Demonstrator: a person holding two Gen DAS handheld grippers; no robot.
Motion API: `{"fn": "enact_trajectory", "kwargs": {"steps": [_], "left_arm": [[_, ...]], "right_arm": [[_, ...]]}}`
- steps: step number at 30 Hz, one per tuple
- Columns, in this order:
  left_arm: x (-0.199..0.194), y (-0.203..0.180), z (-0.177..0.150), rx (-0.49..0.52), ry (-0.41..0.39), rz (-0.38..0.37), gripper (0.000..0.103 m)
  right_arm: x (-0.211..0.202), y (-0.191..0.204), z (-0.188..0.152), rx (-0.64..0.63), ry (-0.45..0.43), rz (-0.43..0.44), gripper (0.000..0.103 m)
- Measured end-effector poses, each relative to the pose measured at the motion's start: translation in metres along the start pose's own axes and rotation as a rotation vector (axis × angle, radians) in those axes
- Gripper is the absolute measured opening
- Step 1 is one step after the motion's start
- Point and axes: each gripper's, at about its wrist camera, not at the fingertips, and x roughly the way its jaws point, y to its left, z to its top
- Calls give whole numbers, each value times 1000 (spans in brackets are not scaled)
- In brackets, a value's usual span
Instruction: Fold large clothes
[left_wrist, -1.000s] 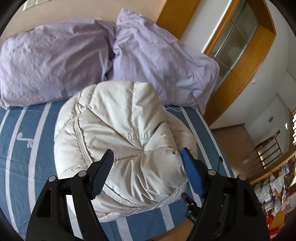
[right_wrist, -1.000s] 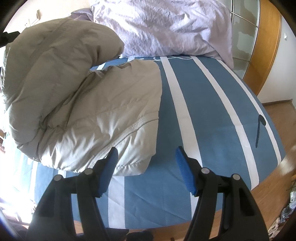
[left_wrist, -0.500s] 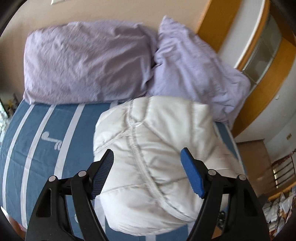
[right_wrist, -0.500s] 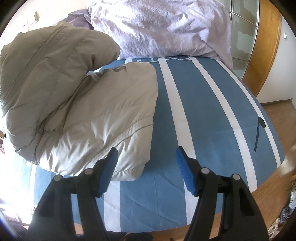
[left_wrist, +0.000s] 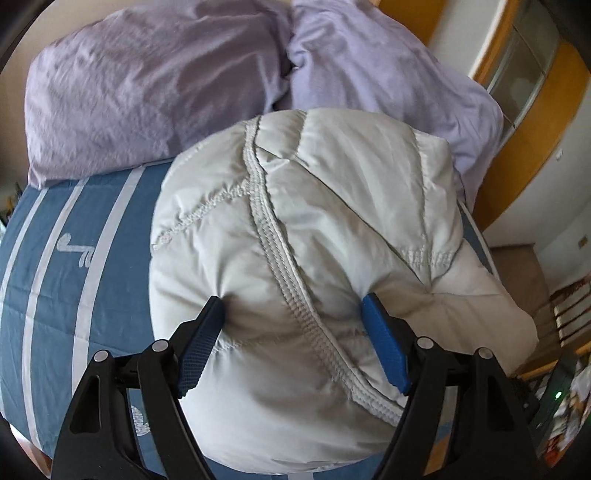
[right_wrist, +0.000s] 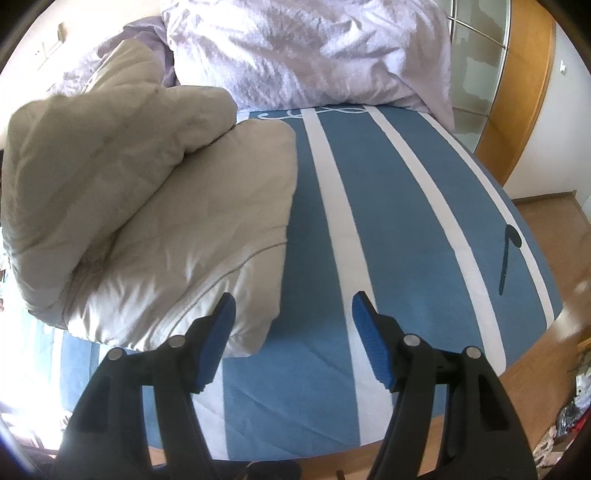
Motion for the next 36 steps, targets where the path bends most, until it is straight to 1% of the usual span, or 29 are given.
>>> {"fn": "enact_trajectory", "kwargs": {"steps": [13,23,27,31,36], "left_arm": [[10,-54,-37,154,-49,38,77],[21,-70,-56,186,-37,15,77],[24,-71,-57,193,-38,21,77],[23,-73,-61,203,-36,18,77],[26,-72,-62,214,-29,21,78]], "right_arm": [[2,-29,-2,30,9,-45,65],[-3,-48,4,69,-10,-65,65],[-10,-57,17,92,-38,-62,65],[-23,-58,38,94,-80,-36,65],[-44,-38,67,54,-145,44,65]]}}
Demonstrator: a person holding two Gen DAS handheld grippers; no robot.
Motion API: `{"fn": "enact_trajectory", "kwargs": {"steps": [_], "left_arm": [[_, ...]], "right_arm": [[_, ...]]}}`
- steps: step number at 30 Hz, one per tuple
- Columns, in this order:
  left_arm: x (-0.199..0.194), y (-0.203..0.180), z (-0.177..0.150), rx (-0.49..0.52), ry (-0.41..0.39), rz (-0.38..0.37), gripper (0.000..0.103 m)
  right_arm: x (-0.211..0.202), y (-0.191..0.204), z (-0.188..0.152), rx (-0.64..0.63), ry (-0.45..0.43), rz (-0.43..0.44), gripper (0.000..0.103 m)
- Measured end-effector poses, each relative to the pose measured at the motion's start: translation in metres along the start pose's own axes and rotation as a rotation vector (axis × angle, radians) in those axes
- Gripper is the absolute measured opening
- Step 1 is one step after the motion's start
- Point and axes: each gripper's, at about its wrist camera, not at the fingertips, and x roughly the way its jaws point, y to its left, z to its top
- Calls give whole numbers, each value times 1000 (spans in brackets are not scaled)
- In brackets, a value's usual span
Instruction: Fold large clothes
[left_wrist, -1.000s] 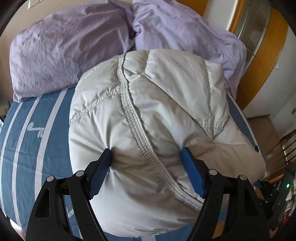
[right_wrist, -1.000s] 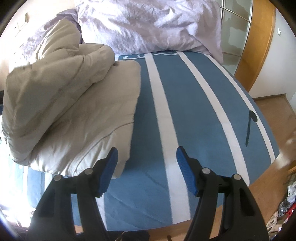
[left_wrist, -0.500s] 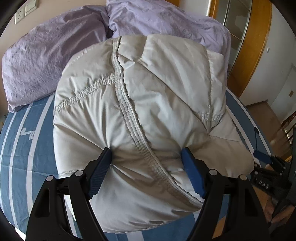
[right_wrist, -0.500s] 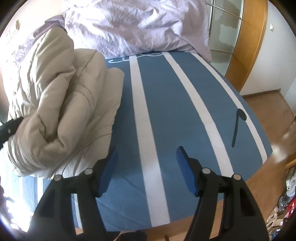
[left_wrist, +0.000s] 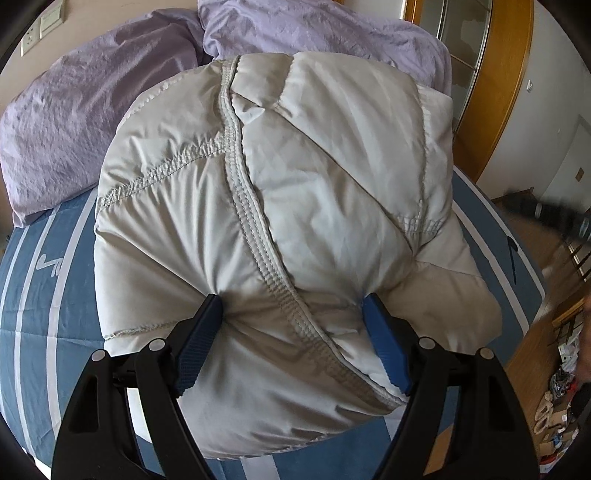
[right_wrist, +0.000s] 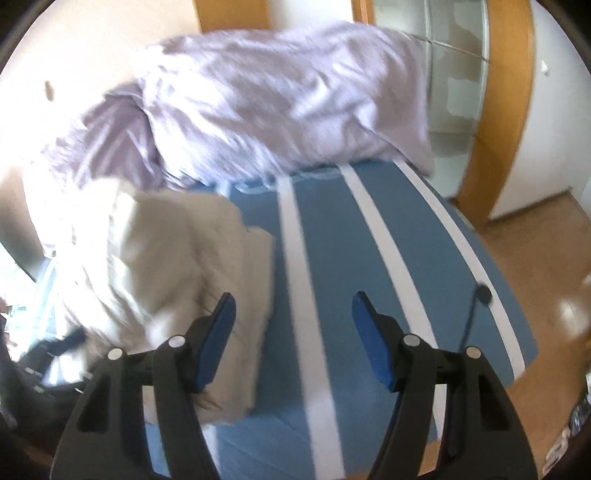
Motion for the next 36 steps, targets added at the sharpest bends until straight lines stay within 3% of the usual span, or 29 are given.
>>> {"fn": "enact_trajectory", "kwargs": {"steps": [9,16,23,30,36], "left_arm": [[5,-7,1,18,7,17,81],[6,-9,0,24,11,12,82],[7,-7,2,26,15,-5,82],[5,-1,5,46,9,-31,83],[-3,5,7,83,-24,-56,83]], "right_arm": [[-23,67,45,-121,-91,157,43],[-9,117,62,-233,-68,231,29],[30,132,58,-280,8,198,25],[72,114,48,-233,74,130,13],[101,105,44,-208,99,104,11]]}}
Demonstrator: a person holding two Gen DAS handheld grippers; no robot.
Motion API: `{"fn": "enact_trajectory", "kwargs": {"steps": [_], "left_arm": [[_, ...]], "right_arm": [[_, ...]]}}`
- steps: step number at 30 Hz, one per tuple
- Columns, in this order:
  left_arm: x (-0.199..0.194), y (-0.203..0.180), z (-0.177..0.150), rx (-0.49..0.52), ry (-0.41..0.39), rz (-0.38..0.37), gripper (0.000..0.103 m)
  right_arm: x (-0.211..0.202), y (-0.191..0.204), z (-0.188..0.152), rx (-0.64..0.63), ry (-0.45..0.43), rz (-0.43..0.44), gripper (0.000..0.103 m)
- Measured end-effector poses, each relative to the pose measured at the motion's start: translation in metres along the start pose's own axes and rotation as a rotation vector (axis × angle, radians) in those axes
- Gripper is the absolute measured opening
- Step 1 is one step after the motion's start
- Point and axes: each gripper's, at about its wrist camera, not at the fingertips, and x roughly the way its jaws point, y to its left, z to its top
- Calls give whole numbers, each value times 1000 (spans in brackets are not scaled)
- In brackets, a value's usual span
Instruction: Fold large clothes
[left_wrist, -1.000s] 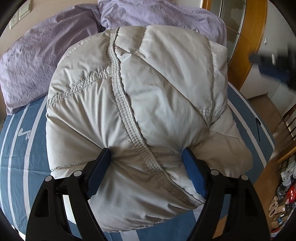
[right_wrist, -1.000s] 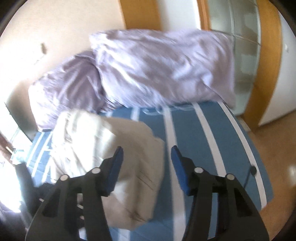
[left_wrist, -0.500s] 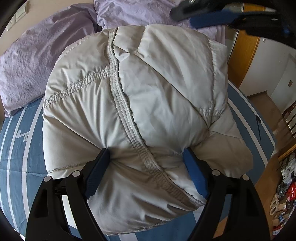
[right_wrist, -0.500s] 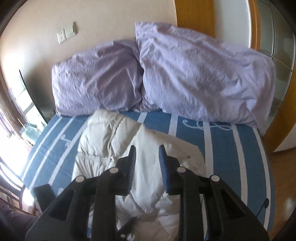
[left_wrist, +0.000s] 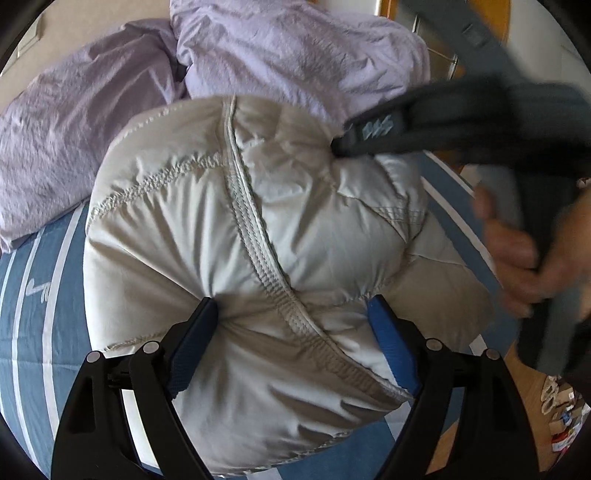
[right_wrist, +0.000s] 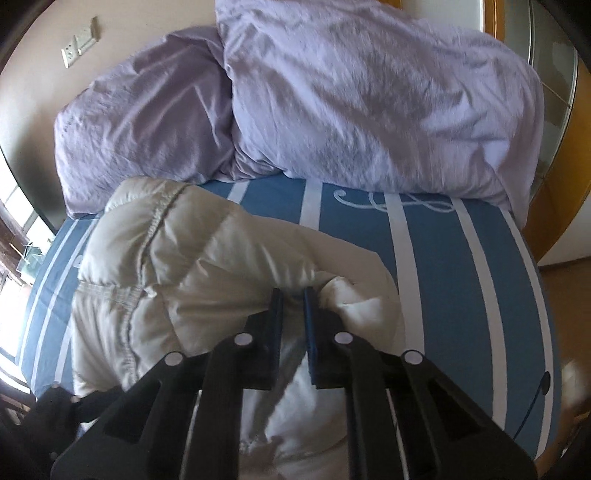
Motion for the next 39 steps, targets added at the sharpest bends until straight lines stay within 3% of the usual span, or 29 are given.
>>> {"fn": "enact_trajectory", "kwargs": {"steps": [8,17,31,39], "left_arm": [[-15,11,11,19,-45,-38,83],[-26,44,39,-60,-89,-27,83],[9,101,100,-123,-115,118,83],[40,102,104,-96,-86,184,84]], "right_arm": [[29,-8,-2,32,33,-7,11],[46,-16,-5,58,25,-19,11],[51,-22,-11,96,-41,-32,11],[51,-25,-14,115,-72,-31,11]]}}
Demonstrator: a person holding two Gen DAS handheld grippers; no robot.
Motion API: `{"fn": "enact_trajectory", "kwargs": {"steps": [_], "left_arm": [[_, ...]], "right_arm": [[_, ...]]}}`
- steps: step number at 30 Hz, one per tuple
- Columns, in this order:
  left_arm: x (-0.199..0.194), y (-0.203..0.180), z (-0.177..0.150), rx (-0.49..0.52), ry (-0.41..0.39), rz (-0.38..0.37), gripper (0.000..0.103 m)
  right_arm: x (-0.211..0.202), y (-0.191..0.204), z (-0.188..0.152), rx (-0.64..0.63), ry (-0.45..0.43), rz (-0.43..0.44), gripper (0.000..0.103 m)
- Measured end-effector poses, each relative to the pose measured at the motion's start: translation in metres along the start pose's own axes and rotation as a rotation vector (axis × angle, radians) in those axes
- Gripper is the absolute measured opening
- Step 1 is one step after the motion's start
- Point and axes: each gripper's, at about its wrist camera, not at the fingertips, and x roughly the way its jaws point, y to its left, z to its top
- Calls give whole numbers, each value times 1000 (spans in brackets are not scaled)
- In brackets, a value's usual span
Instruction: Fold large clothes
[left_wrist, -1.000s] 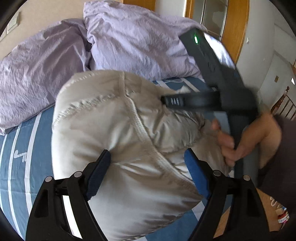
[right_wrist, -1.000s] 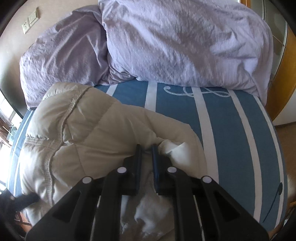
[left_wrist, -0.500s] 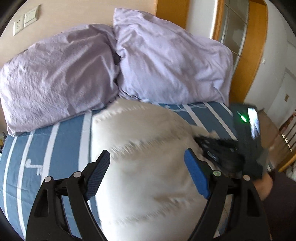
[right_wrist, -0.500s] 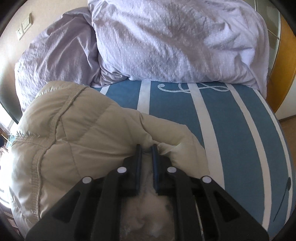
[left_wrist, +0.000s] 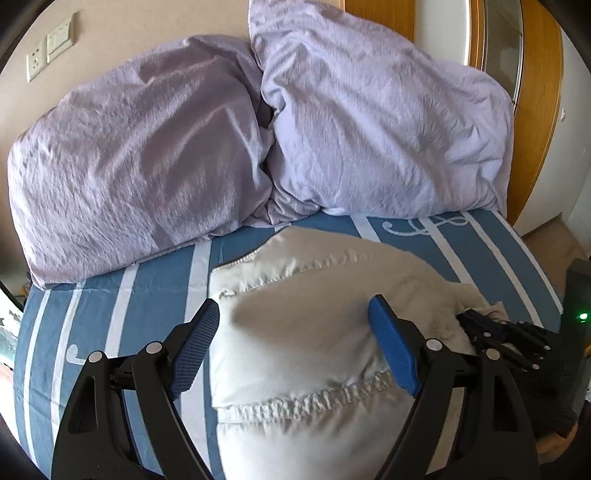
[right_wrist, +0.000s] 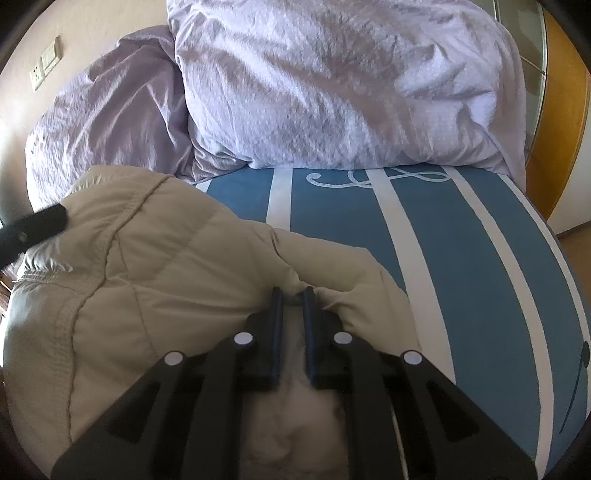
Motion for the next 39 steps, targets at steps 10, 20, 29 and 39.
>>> {"fn": "enact_trajectory", "kwargs": {"steps": [10,20,29,39], "left_arm": [[24,2,-10,-13,45,12,92],[41,8,-16,-37,69,6,97],[54,15,-21,-76,81,-19,101],[63,16,-26,-87,76,-33,102]], "right_arm": [[2,-2,-2,22,-24,6,11],[3,1,-4,20,-46,-19,11],[6,2,-4,23,-65,-31,11],[10,3,-1,17,-74,-53,11]]}}
